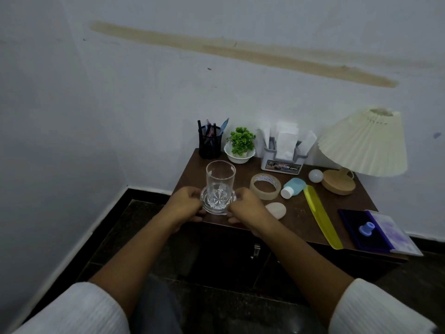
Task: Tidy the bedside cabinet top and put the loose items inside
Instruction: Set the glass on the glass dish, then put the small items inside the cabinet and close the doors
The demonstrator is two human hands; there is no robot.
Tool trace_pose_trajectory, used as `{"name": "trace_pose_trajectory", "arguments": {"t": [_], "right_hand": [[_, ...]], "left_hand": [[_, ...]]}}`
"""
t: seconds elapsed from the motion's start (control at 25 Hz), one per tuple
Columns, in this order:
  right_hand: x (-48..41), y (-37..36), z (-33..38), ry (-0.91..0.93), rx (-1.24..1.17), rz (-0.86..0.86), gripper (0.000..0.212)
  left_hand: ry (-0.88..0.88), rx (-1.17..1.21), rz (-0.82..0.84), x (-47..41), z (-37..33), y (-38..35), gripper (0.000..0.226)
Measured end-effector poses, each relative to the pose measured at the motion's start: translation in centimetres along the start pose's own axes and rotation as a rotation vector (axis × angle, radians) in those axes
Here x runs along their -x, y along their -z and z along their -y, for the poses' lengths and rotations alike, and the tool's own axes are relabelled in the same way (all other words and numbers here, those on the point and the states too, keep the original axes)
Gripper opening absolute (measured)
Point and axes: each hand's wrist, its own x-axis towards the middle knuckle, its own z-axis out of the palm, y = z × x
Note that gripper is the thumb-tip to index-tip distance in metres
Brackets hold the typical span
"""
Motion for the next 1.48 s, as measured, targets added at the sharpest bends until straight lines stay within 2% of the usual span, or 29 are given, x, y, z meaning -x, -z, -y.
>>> {"name": "trace_pose_trajectory", "arguments": {"t": [0.08,0.16,0.28,0.4,0.52,0.68,0.76,0.88,1.0,1.08,1.16,1.32,1.4,1.48], "right_hand": [[-0.7,-0.9,-0.1,0.024,-0.089,0.009,0.035],[-1.6,-1.9,0.0,0.04,-0.122,0.025,0.031],[-2.6,-2.9,0.6,0.072,-0.144,0.038,0.03],[-3.5,-3.3,0.7,0.101,-0.146,0.054,0.037],[-3.4,-3.0,0.9,0.1,-0.152,0.085,0.043],[-1.5,-0.6,0.9,0.138,-0.091,0.12,0.054],[-0.2,2.3,0.7,0.249,0.062,0.049,0.047],[1.2,7.7,-0.3,0.37,0.353,-0.147,0.028],[1.8,11.8,-2.6,0.205,0.478,-0.291,0.017],[1.5,12.8,-4.5,0.058,0.459,-0.274,0.017],[0.9,13.1,-5.9,-0.014,0.437,-0.256,0.018],[-0.8,14.1,-6.8,0.137,0.603,-0.418,0.037],[-1.8,14.4,-6.9,0.159,0.691,-0.388,0.049],[-2.7,14.3,-6.9,0.163,0.77,-0.384,0.049]], "left_hand": [[-0.011,0.047,-0.049,-0.6,0.2,0.4,0.033],[-0.022,0.084,-0.1,-1.1,0.4,0.9,0.038],[-0.05,0.144,-0.125,-1.5,0.7,1.5,0.035],[-0.06,0.183,-0.124,-2.1,0.8,1.8,0.049],[-0.039,0.217,-0.166,-1.9,0.6,1.4,0.043],[-0.01,0.216,-0.356,-0.5,-0.1,0.3,0.013],[-0.057,0.212,-0.281,0.5,-1.1,-1.3,0.015],[-0.167,-0.046,-0.029,1.0,-2.5,-4.9,0.012],[-0.282,-0.443,0.069,-0.2,-3.3,-8.9,0.023],[-0.361,-0.659,0.067,-0.9,-3.4,-11.4,0.042],[-0.455,-0.808,0.038,-1.3,-3.2,-13.5,0.056],[-0.557,-0.857,-0.017,-2.0,-2.6,-15.2,0.058],[-0.555,-0.825,-0.014,-2.5,-2.4,-15.0,0.064],[-0.547,-0.785,-0.008,-2.9,-2.1,-14.3,0.068]]}}
